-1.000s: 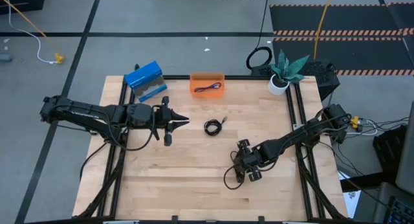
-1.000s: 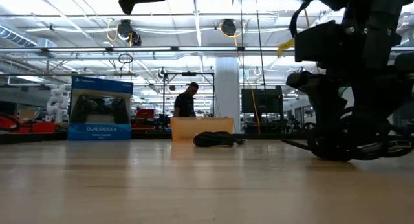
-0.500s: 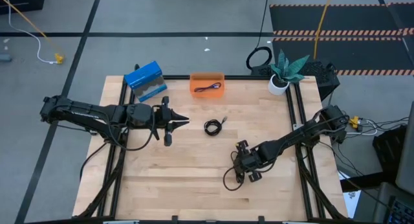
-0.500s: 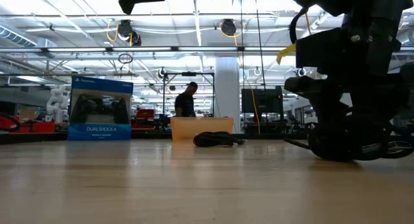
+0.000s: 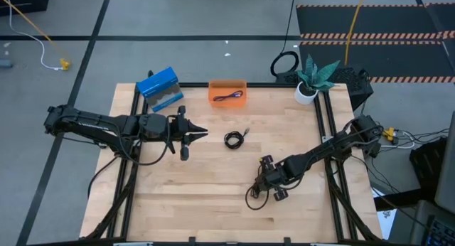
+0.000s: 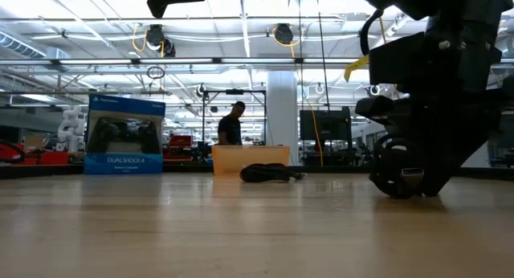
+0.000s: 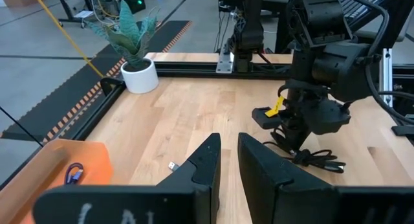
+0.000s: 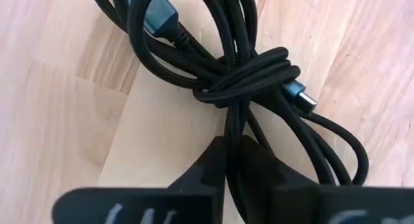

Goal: Pick and place USB-C Cables
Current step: Put the bottom black charger cable into the orange bin

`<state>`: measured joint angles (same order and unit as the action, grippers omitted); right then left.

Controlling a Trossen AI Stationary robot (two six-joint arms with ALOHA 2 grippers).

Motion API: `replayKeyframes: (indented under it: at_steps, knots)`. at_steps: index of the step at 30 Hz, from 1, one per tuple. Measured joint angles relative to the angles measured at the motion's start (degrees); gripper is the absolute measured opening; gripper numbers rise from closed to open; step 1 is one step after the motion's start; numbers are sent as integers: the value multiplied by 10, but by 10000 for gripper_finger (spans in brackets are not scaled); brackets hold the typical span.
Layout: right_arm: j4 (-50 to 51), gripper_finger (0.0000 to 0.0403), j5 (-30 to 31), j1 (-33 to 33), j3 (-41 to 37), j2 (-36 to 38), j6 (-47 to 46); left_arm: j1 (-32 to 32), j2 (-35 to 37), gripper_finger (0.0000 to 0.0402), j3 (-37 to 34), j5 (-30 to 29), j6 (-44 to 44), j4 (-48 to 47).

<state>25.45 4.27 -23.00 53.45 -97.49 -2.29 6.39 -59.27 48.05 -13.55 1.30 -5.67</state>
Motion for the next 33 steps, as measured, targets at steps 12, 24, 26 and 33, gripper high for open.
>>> replayKeyframes:
  at_steps: [12,24,26,33]
  knots:
    - [12,10,1,7,8,58,-23,0,0,58,0,0,-7,-1]
    - [244,15,0,75,169,84,-21,0,0,58,0,0,-3,-1]
    - [297,15,0,93,207,84,-17,0,0,58,0,0,-8,-1]
    - [431,15,-31,153,314,85,10,0,0,58,0,0,-31,-1]
